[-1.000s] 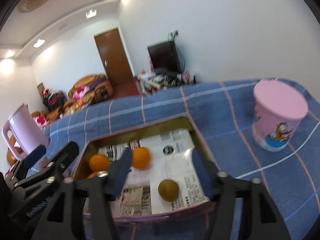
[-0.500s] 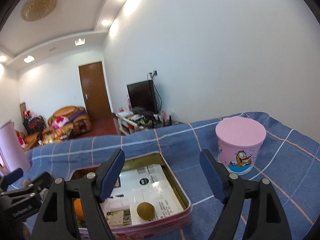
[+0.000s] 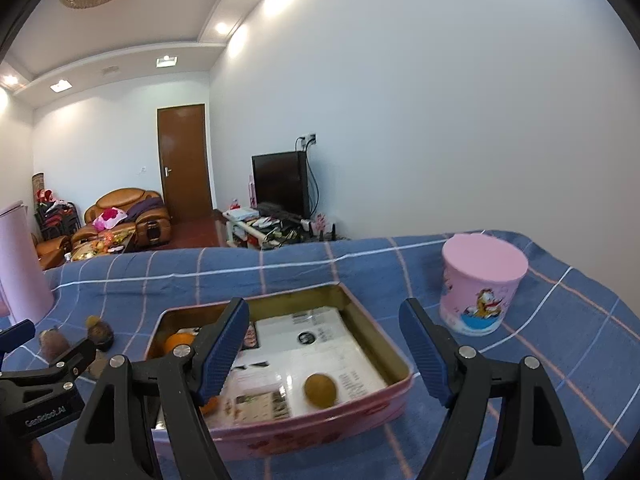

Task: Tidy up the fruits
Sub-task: 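Move both grippers back toward the remaining fruits and sugarcane pieces, then grasp the large purple fruit with the left gripper while the right gripper grasps a sugarcane piece, then carry the purple fruit and sugarcane piece over the pink tin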

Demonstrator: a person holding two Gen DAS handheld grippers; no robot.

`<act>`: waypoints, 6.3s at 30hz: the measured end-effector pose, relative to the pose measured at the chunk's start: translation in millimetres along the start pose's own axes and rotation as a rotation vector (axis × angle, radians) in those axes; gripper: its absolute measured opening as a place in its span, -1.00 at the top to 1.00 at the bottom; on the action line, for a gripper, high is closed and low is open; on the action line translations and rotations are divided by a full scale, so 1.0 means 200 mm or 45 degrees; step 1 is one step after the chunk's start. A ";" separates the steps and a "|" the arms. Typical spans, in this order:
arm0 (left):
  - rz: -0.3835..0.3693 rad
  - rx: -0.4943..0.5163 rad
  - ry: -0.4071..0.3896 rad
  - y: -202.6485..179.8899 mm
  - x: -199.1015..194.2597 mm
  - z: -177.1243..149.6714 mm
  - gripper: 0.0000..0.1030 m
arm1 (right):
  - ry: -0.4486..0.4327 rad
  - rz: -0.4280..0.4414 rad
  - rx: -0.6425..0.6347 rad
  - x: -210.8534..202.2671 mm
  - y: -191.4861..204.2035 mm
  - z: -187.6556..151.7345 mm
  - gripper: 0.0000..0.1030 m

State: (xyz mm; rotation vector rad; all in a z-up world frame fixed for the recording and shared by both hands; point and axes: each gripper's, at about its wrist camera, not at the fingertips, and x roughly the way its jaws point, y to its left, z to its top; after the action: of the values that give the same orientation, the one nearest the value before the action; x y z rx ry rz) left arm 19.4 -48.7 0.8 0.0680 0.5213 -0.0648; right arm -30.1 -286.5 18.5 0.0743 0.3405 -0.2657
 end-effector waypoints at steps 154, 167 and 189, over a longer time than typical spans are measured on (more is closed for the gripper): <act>0.122 -0.160 -0.008 0.39 -0.03 -0.06 0.07 | 0.111 0.337 -0.278 -0.06 0.72 -0.10 0.25; 0.077 -0.103 -0.023 0.20 -0.04 -0.05 0.08 | 0.094 0.283 -0.276 -0.05 0.56 -0.09 0.25; -0.033 -0.123 0.013 0.08 -0.02 -0.04 0.07 | 0.076 0.248 -0.099 -0.03 0.18 -0.02 0.25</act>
State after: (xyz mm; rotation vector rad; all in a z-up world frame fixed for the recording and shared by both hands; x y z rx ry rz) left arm 12.7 -31.9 -3.8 -0.0328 0.5350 -0.0644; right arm -26.5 -249.2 17.8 0.0386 0.3997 -0.0571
